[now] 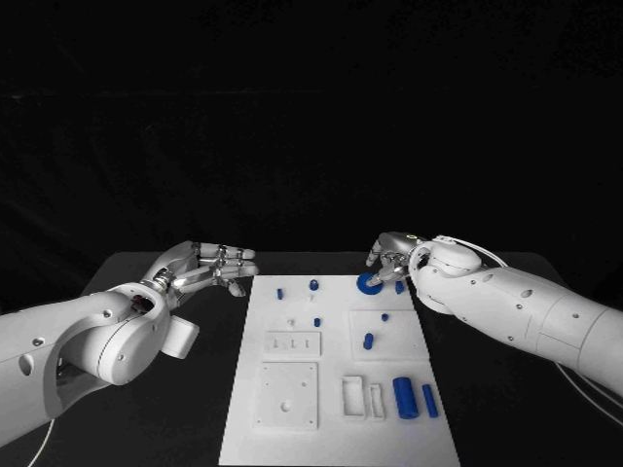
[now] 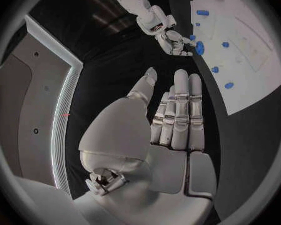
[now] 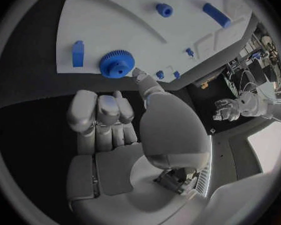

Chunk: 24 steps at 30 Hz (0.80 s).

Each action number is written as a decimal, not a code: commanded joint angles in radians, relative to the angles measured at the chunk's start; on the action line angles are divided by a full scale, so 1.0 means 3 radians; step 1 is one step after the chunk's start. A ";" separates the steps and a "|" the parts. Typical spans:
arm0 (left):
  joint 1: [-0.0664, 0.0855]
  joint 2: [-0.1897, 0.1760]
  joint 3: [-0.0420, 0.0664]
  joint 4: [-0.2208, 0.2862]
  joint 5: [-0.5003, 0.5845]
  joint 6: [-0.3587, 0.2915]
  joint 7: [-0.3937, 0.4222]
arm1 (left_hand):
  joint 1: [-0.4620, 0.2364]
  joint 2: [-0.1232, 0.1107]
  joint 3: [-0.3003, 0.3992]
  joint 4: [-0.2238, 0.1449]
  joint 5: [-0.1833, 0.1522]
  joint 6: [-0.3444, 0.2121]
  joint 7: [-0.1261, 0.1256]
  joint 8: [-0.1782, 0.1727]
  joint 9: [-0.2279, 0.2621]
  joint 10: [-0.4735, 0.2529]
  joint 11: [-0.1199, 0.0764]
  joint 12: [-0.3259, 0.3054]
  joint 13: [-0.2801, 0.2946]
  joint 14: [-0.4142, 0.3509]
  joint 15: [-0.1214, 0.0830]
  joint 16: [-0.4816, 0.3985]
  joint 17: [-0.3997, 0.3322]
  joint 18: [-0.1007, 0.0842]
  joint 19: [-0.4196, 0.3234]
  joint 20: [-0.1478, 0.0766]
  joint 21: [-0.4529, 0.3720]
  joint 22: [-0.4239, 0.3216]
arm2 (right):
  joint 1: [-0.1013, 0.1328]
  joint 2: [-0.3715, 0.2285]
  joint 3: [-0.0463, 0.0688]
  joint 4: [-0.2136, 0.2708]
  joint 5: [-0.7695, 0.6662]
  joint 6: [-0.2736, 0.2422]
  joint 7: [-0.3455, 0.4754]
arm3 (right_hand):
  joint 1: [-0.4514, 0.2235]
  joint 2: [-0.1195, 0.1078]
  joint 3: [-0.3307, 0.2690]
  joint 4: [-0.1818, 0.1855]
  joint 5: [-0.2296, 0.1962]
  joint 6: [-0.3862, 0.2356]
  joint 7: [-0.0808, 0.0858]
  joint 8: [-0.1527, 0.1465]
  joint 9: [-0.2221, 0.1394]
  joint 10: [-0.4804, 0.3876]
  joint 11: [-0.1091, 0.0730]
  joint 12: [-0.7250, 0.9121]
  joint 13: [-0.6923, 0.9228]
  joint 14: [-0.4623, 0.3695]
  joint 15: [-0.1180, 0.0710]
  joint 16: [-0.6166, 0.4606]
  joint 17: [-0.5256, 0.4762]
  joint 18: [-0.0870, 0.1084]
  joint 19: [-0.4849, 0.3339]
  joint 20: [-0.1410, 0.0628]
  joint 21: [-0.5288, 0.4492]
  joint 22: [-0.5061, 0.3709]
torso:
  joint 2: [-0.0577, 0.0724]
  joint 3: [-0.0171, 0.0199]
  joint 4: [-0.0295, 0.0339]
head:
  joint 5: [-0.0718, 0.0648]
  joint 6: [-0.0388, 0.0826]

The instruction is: Assemble the parts on the task board

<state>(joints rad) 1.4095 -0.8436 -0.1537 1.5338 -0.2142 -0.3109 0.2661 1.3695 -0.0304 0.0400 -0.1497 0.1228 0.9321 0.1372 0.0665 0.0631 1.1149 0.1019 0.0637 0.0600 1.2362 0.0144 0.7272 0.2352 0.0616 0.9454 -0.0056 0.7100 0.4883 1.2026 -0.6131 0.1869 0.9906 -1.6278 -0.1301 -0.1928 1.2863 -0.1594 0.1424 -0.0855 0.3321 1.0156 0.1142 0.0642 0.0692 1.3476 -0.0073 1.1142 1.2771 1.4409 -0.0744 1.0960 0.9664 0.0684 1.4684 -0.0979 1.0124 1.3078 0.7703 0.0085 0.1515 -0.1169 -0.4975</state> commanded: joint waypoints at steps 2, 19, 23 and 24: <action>0.0004 0.0006 0.0003 0.0005 -0.0003 0.0048 0.0050 | 0.0004 -0.0033 0.0004 0.0020 0.0009 -0.0024 0.0002 0.0001 -0.0004 0.0013 0.0006 -0.0004 -0.0001 -0.0005 0.0001 0.0011 0.0004 0.0015 0.0024 0.0009 -0.0014 -0.0005 | -0.0004 0.0015 -0.0001 -0.0021 -0.0097 0.0121 -0.0063 | 0.0029 0.0009 0.0000 0.0017 -0.0020 -0.0005 -0.0007 -0.0003 -0.0004 -0.0005 0.0027 -0.0012 0.0005 0.0009 0.0009 -0.0012 0.0011 0.0040 0.0093 0.0026 0.0021 0.0429 | -0.0002 0.0002 -0.0003 | 0.0001 -0.0007; 0.0004 0.0003 0.0003 0.0009 -0.0008 0.0052 0.0044 | 0.0018 -0.0029 0.0012 0.0028 0.0014 -0.0013 0.0006 0.0007 -0.0002 0.0014 0.0007 -0.0004 -0.0001 -0.0003 -0.0001 0.0017 0.0006 0.0017 0.0026 0.0007 -0.0007 -0.0004 | -0.0030 0.0075 -0.0015 -0.0125 -0.0142 0.0107 -0.0071 | 0.0003 0.0014 0.0342 -0.0111 -0.0106 0.0030 -0.0006 -0.0005 -0.0007 -0.0004 0.0023 -0.0015 0.0018 0.0014 0.0006 -0.0028 0.0043 0.0039 0.0080 0.0024 0.0052 0.0430 | 0.0000 0.0001 0.0002 | -0.0003 -0.0016; 0.0004 0.0005 0.0003 0.0013 -0.0009 0.0055 0.0043 | 0.0019 -0.0029 0.0012 0.0027 0.0014 -0.0004 0.0009 0.0008 -0.0002 0.0015 0.0007 -0.0004 -0.0001 -0.0004 -0.0001 0.0017 0.0006 0.0017 0.0026 0.0006 -0.0006 -0.0003 | -0.0033 0.0093 -0.0027 -0.0153 -0.0147 0.0106 -0.0065 | -0.0012 0.0010 0.0338 -0.0109 -0.0137 0.0033 -0.0007 -0.0004 -0.0006 -0.0004 0.0024 -0.0015 0.0019 0.0014 0.0007 -0.0030 0.0043 0.0039 0.0079 0.0024 0.0050 0.0429 | 0.0000 0.0002 0.0001 | 0.0000 -0.0020; 0.0004 0.0005 0.0003 0.0014 -0.0009 0.0055 0.0043 | 0.0019 -0.0029 0.0012 0.0027 0.0014 -0.0004 0.0009 0.0008 -0.0002 0.0015 0.0007 -0.0004 -0.0001 -0.0004 -0.0001 0.0017 0.0006 0.0017 0.0026 0.0006 -0.0006 -0.0003 | -0.0034 0.0097 -0.0030 -0.0158 -0.0147 0.0105 -0.0063 | -0.0012 0.0009 0.0337 -0.0109 -0.0137 0.0033 -0.0007 -0.0004 -0.0006 -0.0004 0.0024 -0.0015 0.0018 0.0014 0.0007 -0.0030 0.0043 0.0039 0.0079 0.0024 0.0050 0.0429 | 0.0000 0.0003 0.0000 | 0.0003 -0.0022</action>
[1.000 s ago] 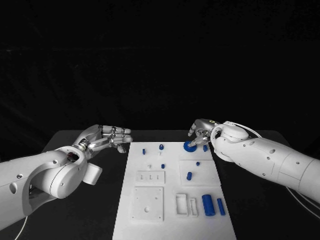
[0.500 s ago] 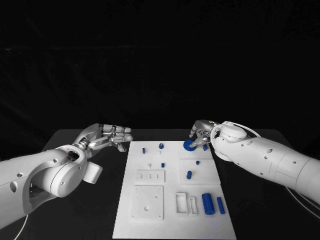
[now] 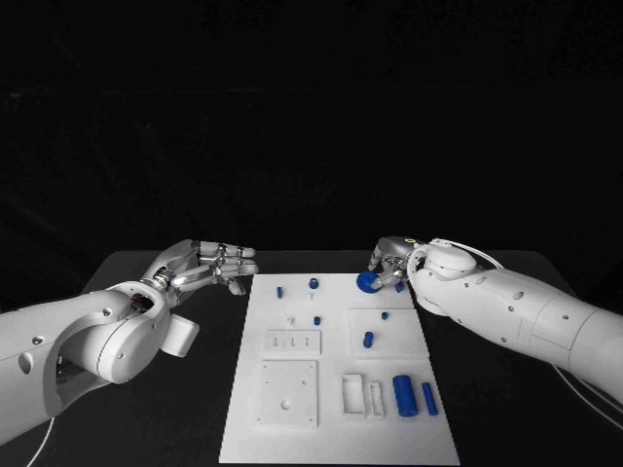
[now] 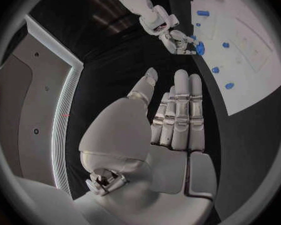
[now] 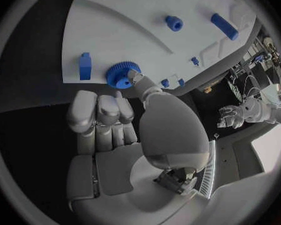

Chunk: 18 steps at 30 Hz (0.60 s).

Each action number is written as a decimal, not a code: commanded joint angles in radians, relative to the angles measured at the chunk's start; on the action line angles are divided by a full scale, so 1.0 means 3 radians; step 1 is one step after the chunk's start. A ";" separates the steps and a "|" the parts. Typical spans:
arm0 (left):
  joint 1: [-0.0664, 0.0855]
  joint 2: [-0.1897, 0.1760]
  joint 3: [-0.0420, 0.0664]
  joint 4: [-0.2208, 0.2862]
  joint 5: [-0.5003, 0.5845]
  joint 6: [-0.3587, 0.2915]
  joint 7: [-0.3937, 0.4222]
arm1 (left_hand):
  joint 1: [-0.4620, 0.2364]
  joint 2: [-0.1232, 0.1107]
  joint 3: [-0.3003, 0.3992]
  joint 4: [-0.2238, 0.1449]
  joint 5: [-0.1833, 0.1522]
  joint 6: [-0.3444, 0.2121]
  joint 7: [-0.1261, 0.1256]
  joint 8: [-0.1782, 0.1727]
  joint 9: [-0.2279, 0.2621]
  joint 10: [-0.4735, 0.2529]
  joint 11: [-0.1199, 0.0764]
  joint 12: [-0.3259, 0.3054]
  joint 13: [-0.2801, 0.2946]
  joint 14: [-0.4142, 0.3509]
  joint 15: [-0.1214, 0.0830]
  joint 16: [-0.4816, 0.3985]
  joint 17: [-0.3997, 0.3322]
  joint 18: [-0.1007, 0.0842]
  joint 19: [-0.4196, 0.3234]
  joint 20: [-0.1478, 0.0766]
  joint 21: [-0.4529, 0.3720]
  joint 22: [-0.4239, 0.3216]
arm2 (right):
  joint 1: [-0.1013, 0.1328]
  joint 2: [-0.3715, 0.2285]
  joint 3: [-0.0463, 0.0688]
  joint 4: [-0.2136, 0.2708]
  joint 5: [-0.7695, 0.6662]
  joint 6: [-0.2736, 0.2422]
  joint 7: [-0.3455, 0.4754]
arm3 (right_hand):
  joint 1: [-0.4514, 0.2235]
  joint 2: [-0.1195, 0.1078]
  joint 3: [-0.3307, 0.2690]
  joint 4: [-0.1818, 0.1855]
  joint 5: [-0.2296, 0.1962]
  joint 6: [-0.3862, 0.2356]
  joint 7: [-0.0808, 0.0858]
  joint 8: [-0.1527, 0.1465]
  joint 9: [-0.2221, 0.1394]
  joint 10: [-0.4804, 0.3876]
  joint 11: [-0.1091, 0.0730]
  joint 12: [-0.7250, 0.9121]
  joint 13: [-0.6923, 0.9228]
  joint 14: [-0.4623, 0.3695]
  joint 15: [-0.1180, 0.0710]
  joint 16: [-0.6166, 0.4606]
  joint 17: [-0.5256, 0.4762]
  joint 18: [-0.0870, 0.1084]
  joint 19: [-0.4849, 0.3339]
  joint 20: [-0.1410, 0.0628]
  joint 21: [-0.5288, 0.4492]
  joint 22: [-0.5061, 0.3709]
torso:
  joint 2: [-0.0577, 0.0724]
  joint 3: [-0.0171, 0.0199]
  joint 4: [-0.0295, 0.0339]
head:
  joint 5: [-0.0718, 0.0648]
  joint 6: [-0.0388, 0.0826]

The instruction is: Assemble the parts on the task board

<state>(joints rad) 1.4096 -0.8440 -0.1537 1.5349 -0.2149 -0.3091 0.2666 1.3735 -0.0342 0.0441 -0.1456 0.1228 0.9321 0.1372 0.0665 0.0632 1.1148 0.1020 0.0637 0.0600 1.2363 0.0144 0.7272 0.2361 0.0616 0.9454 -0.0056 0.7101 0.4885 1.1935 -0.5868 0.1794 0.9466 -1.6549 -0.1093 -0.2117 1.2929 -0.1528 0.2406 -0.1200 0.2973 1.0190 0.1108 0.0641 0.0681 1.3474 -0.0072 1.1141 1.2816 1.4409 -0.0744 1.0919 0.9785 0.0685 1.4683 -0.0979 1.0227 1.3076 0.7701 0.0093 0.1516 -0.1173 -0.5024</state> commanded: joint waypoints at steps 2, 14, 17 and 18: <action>0.0004 0.0007 0.0003 0.0012 -0.0007 0.0050 0.0040 | 0.0006 -0.0016 -0.0002 0.0013 0.0014 -0.0004 0.0009 0.0008 -0.0003 0.0015 0.0007 -0.0004 -0.0001 -0.0004 -0.0001 0.0017 0.0003 0.0017 0.0026 0.0006 -0.0006 -0.0004 | -0.0007 0.0016 -0.0008 -0.0020 -0.0058 0.0034 0.0005 | -0.0039 -0.0015 0.0001 0.0008 -0.0021 0.0022 0.0004 -0.0004 -0.0003 -0.0004 0.0023 -0.0017 0.0002 0.0015 0.0007 -0.0017 0.0003 0.0038 0.0079 0.0024 0.0017 0.0430 | 0.0002 0.0003 0.0000 | 0.0007 -0.0008; 0.0004 0.0022 0.0003 0.0000 -0.0014 0.0053 0.0041 | 0.0005 -0.0013 -0.0006 0.0013 0.0013 -0.0002 0.0009 0.0004 -0.0003 0.0010 0.0008 -0.0004 -0.0001 -0.0004 0.0000 0.0020 0.0004 0.0018 0.0024 0.0007 0.0000 -0.0003 | -0.0013 0.0065 -0.0025 -0.0082 -0.0005 0.0068 0.0045 | -0.0052 -0.0005 -0.0023 0.0031 -0.0061 0.0030 0.0001 -0.0004 -0.0003 -0.0009 0.0023 -0.0025 -0.0003 0.0015 0.0006 -0.0025 0.0001 0.0037 0.0077 0.0025 0.0014 0.0430 | 0.0005 0.0000 -0.0003 | 0.0005 -0.0014; 0.0003 0.0038 0.0003 -0.0018 -0.0016 0.0056 0.0040 | 0.0004 -0.0010 -0.0006 0.0013 0.0014 0.0000 0.0011 0.0005 -0.0003 0.0007 0.0010 -0.0005 -0.0001 -0.0005 0.0001 0.0019 0.0003 0.0019 0.0023 0.0008 0.0001 -0.0003 | -0.0014 0.0074 -0.0029 -0.0089 0.0009 0.0073 0.0052 | -0.0043 -0.0002 -0.0058 0.0047 -0.0055 0.0027 0.0001 -0.0003 -0.0002 -0.0010 0.0023 -0.0026 -0.0003 0.0015 0.0007 -0.0027 0.0003 0.0038 0.0076 0.0025 0.0010 0.0429 | 0.0011 -0.0001 -0.0005 | -0.0001 -0.0019; 0.0003 0.0046 0.0003 -0.0026 -0.0016 0.0057 0.0039 | 0.0004 -0.0010 -0.0006 0.0013 0.0014 0.0000 0.0011 0.0005 -0.0003 0.0007 0.0010 -0.0005 -0.0001 -0.0005 0.0001 0.0019 0.0003 0.0019 0.0023 0.0008 0.0001 -0.0003 | -0.0014 0.0076 -0.0031 -0.0092 0.0014 0.0074 0.0054 | -0.0047 -0.0002 -0.0061 0.0052 -0.0057 0.0029 0.0001 -0.0004 -0.0002 -0.0011 0.0023 -0.0028 -0.0004 0.0015 0.0007 -0.0029 0.0000 0.0037 0.0077 0.0025 0.0012 0.0429 | 0.0013 -0.0002 -0.0004 | -0.0002 -0.0019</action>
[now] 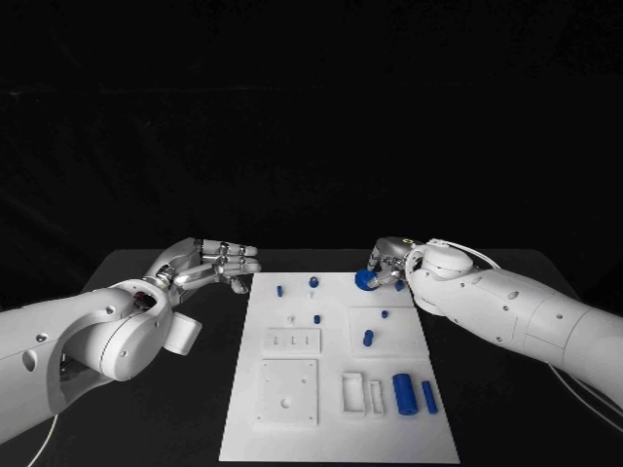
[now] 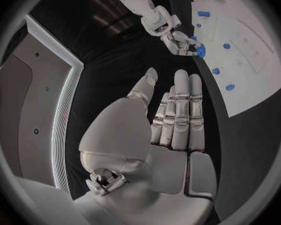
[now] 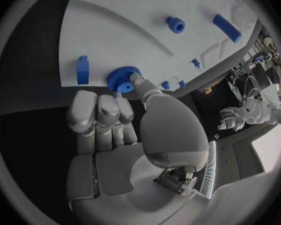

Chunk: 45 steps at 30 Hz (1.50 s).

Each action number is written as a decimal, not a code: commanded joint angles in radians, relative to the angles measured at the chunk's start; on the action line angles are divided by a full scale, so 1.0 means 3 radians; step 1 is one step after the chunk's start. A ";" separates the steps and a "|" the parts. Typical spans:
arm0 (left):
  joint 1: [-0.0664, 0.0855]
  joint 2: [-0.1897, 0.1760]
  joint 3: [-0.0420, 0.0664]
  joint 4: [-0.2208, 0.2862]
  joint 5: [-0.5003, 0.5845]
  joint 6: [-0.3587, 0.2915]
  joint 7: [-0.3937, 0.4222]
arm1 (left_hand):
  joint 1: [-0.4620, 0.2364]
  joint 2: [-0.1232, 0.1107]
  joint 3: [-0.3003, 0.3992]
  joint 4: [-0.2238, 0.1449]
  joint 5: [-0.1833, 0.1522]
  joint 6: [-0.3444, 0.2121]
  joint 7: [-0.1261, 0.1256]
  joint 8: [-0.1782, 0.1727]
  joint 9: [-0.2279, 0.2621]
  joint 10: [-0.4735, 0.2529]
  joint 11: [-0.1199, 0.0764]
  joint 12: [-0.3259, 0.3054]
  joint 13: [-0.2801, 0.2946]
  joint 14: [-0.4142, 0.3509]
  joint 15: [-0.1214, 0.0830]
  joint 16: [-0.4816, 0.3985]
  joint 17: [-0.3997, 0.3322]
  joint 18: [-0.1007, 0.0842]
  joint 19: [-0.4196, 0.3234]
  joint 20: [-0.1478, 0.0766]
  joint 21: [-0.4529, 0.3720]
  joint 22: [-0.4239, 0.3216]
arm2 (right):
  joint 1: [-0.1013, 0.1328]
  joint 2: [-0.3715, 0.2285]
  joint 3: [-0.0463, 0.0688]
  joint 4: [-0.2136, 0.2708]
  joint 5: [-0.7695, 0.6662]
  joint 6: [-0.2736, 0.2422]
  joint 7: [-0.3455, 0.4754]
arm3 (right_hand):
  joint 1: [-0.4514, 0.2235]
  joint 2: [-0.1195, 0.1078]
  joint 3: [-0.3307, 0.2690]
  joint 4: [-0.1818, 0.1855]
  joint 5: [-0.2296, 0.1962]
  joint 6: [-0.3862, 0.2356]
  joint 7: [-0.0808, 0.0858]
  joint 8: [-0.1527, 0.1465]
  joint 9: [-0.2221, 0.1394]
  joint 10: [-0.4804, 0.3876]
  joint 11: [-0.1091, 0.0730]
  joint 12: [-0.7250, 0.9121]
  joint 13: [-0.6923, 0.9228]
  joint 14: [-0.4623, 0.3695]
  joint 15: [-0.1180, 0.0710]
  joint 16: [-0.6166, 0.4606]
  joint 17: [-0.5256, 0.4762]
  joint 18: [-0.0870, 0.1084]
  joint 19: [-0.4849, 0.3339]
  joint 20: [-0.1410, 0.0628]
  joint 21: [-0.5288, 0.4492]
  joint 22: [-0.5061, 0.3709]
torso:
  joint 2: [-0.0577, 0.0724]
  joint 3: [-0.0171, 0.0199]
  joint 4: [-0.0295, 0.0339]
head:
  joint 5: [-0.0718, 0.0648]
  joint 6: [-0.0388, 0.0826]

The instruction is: Assemble the parts on the task board

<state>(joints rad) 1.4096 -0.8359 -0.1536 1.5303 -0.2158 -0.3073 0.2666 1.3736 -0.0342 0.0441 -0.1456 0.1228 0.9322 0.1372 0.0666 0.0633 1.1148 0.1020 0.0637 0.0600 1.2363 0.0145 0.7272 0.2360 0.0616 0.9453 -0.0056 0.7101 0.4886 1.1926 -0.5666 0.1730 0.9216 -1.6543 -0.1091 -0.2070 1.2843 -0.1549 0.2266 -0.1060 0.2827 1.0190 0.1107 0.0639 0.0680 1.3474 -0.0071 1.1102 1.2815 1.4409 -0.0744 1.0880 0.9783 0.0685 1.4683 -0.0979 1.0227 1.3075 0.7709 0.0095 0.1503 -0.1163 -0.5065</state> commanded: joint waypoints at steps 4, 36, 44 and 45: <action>0.0002 0.0045 0.0002 -0.0039 -0.0011 0.0058 0.0038 | 0.0000 -0.0005 -0.0008 0.0013 0.0014 -0.0015 0.0012 0.0003 -0.0004 0.0004 0.0011 -0.0004 -0.0001 -0.0006 0.0001 0.0019 0.0003 0.0019 0.0022 0.0008 0.0001 -0.0004 | -0.0011 0.0013 -0.0014 -0.0018 0.0027 0.0085 0.0043 | -0.0024 0.0006 -0.0033 0.0021 -0.0005 0.0032 -0.0001 -0.0004 -0.0003 -0.0011 0.0023 -0.0015 -0.0004 0.0013 0.0006 -0.0021 -0.0001 0.0037 0.0076 0.0025 0.0011 0.0430 | 0.0005 -0.0003 -0.0002 | -0.0005 -0.0013; -0.0004 0.0080 -0.0002 -0.0083 -0.0003 0.0088 0.0023 | 0.0000 0.0003 -0.0015 -0.0001 0.0014 -0.0025 0.0013 0.0004 -0.0004 -0.0008 0.0013 -0.0005 -0.0001 -0.0006 0.0002 0.0018 0.0001 0.0021 0.0022 0.0009 0.0004 -0.0005 | -0.0014 0.0027 -0.0058 -0.0008 0.0032 0.0246 0.0057 | -0.0024 0.0013 -0.0434 0.0229 0.0189 -0.0001 -0.0001 -0.0002 -0.0002 -0.0031 0.0029 -0.0024 -0.0018 0.0019 0.0012 -0.0021 0.0046 0.0036 0.0070 0.0031 0.0008 0.0430 | 0.0001 0.0005 -0.0005 | 0.0003 -0.0044; -0.0006 0.0088 -0.0003 -0.0092 -0.0003 0.0091 0.0023 | 0.0001 0.0010 -0.0019 -0.0009 0.0014 -0.0019 0.0015 0.0005 -0.0004 -0.0016 0.0015 -0.0004 -0.0001 -0.0006 0.0003 0.0017 0.0000 0.0022 0.0020 0.0010 0.0009 -0.0006 | -0.0014 0.0030 -0.0070 0.0009 0.0033 0.0249 0.0064 | -0.0019 0.0020 -0.0440 0.0259 0.0202 0.0037 -0.0010 0.0000 0.0001 -0.0022 0.0024 -0.0011 -0.0010 0.0020 0.0010 -0.0015 0.0057 0.0034 0.0070 0.0029 0.0016 0.0432 | 0.0005 0.0005 -0.0006 | -0.0005 -0.0045; -0.0007 0.0088 -0.0003 -0.0092 -0.0003 0.0091 0.0022 | 0.0001 0.0010 -0.0019 -0.0009 0.0014 -0.0019 0.0015 0.0005 -0.0004 -0.0016 0.0015 -0.0004 -0.0001 -0.0006 0.0003 0.0017 0.0000 0.0022 0.0020 0.0010 0.0009 -0.0006 | -0.0014 0.0031 -0.0071 0.0011 0.0033 0.0246 0.0066 | -0.0012 0.0025 -0.0409 0.0253 0.0186 0.0062 -0.0017 -0.0004 -0.0003 -0.0018 0.0017 -0.0008 -0.0008 0.0021 0.0004 -0.0010 0.0063 0.0030 0.0071 0.0024 0.0022 0.0433 | 0.0005 0.0005 -0.0006 | -0.0008 -0.0046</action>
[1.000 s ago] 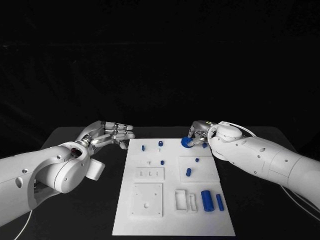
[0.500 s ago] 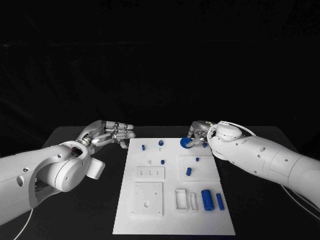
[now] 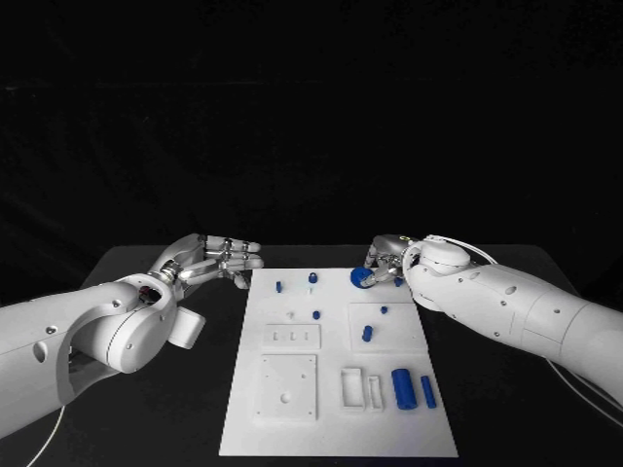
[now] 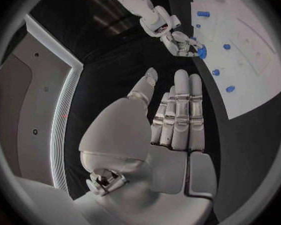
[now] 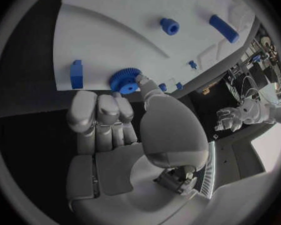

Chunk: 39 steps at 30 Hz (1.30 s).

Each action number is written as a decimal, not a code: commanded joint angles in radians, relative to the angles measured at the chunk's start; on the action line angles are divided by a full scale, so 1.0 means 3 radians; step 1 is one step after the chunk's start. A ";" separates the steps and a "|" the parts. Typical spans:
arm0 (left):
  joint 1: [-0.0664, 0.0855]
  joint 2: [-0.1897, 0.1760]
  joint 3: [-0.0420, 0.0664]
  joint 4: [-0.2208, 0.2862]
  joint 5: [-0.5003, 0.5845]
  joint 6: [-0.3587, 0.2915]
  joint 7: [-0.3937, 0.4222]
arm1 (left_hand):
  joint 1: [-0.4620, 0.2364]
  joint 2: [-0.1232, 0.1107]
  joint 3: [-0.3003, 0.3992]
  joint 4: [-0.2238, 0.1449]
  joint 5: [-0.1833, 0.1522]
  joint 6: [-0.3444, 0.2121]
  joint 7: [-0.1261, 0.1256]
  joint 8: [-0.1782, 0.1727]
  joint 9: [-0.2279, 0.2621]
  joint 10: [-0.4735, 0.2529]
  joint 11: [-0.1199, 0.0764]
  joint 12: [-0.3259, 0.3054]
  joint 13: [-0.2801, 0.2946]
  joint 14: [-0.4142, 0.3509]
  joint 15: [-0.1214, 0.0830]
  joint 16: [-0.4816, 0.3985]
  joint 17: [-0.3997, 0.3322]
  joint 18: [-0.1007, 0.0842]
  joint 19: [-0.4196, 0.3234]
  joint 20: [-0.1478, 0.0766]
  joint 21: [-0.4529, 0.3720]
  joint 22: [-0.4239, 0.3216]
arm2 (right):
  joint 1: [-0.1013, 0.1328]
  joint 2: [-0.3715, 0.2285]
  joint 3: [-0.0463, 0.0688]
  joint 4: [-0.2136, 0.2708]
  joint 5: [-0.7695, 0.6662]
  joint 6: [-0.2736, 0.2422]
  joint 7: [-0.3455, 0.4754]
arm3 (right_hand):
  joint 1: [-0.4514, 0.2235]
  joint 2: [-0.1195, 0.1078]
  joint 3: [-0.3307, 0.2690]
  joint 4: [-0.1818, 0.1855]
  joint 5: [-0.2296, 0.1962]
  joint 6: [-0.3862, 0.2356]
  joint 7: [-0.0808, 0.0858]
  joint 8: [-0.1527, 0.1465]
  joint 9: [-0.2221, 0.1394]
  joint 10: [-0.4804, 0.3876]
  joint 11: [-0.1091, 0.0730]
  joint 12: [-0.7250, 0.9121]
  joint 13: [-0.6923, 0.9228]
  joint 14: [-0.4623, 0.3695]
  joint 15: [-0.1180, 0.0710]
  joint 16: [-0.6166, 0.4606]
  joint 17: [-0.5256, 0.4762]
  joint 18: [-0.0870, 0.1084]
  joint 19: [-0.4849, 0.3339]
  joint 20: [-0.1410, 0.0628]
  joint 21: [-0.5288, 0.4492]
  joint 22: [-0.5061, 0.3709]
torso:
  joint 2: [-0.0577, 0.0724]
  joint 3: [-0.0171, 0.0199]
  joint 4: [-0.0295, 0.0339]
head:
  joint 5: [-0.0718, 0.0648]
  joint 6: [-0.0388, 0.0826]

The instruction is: Assemble the parts on the task board

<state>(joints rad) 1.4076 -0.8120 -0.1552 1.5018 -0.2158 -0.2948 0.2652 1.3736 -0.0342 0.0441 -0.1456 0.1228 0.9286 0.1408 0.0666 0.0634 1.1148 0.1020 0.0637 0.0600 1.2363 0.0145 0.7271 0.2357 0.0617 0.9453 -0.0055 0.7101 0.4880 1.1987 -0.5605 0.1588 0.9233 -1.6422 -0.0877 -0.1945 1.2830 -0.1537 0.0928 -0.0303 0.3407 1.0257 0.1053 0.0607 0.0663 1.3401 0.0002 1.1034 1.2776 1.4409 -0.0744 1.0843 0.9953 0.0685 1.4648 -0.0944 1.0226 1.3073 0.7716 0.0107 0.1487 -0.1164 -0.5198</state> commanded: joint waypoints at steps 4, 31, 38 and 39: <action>-0.0001 0.0010 0.0001 0.0002 -0.0003 0.0049 0.0026 | 0.0001 0.0010 -0.0019 -0.0009 0.0014 -0.0007 0.0003 0.0005 -0.0004 -0.0016 0.0015 -0.0004 -0.0001 -0.0006 0.0003 0.0017 0.0001 0.0022 0.0020 0.0010 0.0009 -0.0004 | -0.0035 0.0016 -0.0031 0.0016 -0.0030 0.0129 0.0020 | 0.0002 0.0041 0.0176 -0.0032 -0.0070 0.0172 -0.0028 0.0017 0.0011 0.0024 -0.0024 0.0038 0.0022 0.0023 -0.0007 0.0007 0.0015 0.0021 0.0082 0.0003 0.0031 0.0435 | 0.0000 0.0001 0.0002 | -0.0010 -0.0003; -0.0001 -0.0023 -0.0001 0.0026 -0.0002 0.0030 0.0005 | 0.0001 0.0019 -0.0023 -0.0020 0.0016 -0.0011 0.0016 0.0004 -0.0005 -0.0015 0.0017 -0.0004 -0.0001 -0.0003 0.0003 0.0021 0.0002 0.0024 0.0020 0.0010 0.0016 -0.0003 | -0.0053 -0.0042 -0.0057 0.0278 -0.0336 -0.0302 -0.0195 | -0.0032 0.0076 0.0709 -0.0183 -0.0325 0.0690 -0.0169 0.0008 0.0038 0.0126 -0.0091 0.0083 0.0076 0.0036 -0.0082 0.0025 0.0033 -0.0045 0.0088 -0.0080 0.0096 0.0443 | -0.0001 0.0001 0.0003 | -0.0005 -0.0006; -0.0001 -0.0031 -0.0001 0.0025 0.0005 0.0022 0.0006 | -0.0008 0.0020 -0.0026 -0.0016 0.0011 -0.0037 0.0025 0.0000 -0.0007 -0.0020 0.0020 -0.0005 -0.0001 -0.0003 0.0005 0.0021 0.0001 0.0025 0.0018 0.0012 0.0017 -0.0005 | -0.0054 -0.0125 -0.0054 0.0518 -0.0316 -0.0358 -0.0240 | -0.0084 0.0040 0.0691 -0.0097 -0.0359 0.0659 -0.0170 0.0008 0.0030 0.0125 -0.0095 0.0075 0.0079 0.0034 -0.0087 0.0020 0.0029 -0.0042 0.0091 -0.0086 0.0098 0.0443 | -0.0001 0.0003 0.0000 | 0.0004 -0.0006; -0.0001 -0.0032 -0.0001 0.0024 0.0006 0.0021 0.0006 | -0.0008 0.0020 -0.0026 -0.0016 0.0011 -0.0037 0.0025 0.0000 -0.0007 -0.0020 0.0020 -0.0005 -0.0001 -0.0003 0.0005 0.0021 0.0001 0.0025 0.0018 0.0012 0.0017 -0.0005 | -0.0054 -0.0136 -0.0053 0.0567 -0.0314 -0.0367 -0.0248 | -0.0073 0.0033 0.0684 -0.0073 -0.0364 0.0659 -0.0171 0.0008 0.0029 0.0125 -0.0097 0.0073 0.0081 0.0034 -0.0089 0.0021 0.0030 -0.0042 0.0092 -0.0087 0.0100 0.0444 | 0.0000 0.0003 -0.0001 | 0.0004 -0.0005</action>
<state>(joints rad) 1.4069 -0.8218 -0.1561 1.5068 -0.2156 -0.2945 0.2619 1.3736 -0.0342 0.0414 -0.1484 0.1228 0.9215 0.1479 0.0666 0.0621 1.1111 0.1057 0.0637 0.0600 1.2363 0.0145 0.7271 0.2356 0.0616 0.9453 -0.0055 0.7101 0.4874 1.1823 -0.6010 0.1422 1.0817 -1.7210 -0.1794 -0.2493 1.2645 -0.1431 0.2982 -0.0564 0.2361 1.1482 0.0793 0.0603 0.0777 1.3799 -0.0215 1.1295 1.3008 1.4496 -0.0943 1.0880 1.0052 0.0684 1.4685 -0.1126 1.0500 1.3079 0.7717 0.0113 0.1490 -0.1160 -0.5214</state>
